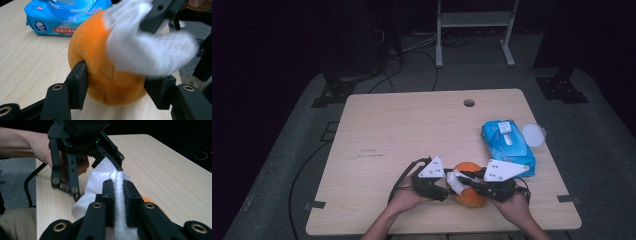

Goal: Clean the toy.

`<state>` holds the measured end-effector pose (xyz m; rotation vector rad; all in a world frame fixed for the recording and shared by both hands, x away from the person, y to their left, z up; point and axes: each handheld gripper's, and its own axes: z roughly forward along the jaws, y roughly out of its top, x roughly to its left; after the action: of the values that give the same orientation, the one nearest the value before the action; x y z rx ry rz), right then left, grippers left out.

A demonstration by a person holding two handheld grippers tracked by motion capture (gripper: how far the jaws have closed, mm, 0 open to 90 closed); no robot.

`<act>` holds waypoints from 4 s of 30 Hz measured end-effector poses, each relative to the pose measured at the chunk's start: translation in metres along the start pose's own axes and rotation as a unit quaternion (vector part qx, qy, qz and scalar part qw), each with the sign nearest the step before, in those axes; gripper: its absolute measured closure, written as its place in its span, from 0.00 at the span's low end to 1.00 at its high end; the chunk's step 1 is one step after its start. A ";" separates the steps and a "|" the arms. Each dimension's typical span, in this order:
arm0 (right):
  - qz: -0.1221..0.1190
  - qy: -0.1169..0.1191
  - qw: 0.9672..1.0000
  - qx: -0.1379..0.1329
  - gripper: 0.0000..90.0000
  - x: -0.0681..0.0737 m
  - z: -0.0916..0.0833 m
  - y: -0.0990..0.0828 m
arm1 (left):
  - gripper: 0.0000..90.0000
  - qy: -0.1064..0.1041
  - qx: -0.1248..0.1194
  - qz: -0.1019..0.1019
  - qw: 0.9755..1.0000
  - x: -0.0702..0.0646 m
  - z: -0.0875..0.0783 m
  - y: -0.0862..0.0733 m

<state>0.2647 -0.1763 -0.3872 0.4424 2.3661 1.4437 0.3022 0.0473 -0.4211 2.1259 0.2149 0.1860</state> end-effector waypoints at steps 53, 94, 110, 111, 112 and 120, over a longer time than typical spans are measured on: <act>0.014 -0.012 1.000 0.007 0.89 -0.013 0.001 -0.023 | 0.29 -0.002 0.008 -0.034 0.999 0.012 -0.009 -0.025; 0.059 -0.025 0.998 0.028 0.89 -0.034 -0.019 -0.059 | 0.20 -0.022 -0.002 -0.035 0.999 0.014 -0.004 -0.018; 0.047 -0.001 0.999 0.017 0.89 -0.021 -0.015 -0.050 | 0.28 -0.014 -0.008 -0.075 0.997 0.026 -0.018 -0.032; 0.050 -0.006 0.999 0.017 0.89 -0.024 -0.014 -0.051 | 0.24 -0.015 -0.011 -0.065 0.998 0.026 -0.018 -0.028; 0.053 -0.008 0.998 0.016 0.89 -0.026 -0.013 -0.050 | 0.22 -0.015 -0.017 -0.060 0.998 0.025 -0.017 -0.024; 0.037 0.006 0.999 0.003 0.89 -0.026 0.003 -0.035 | 0.35 0.004 0.003 -0.055 0.998 0.028 -0.016 -0.025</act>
<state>0.2861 -0.2004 -0.4167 0.5293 2.3864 1.4764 0.3237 0.0797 -0.4330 2.1139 0.3365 0.1298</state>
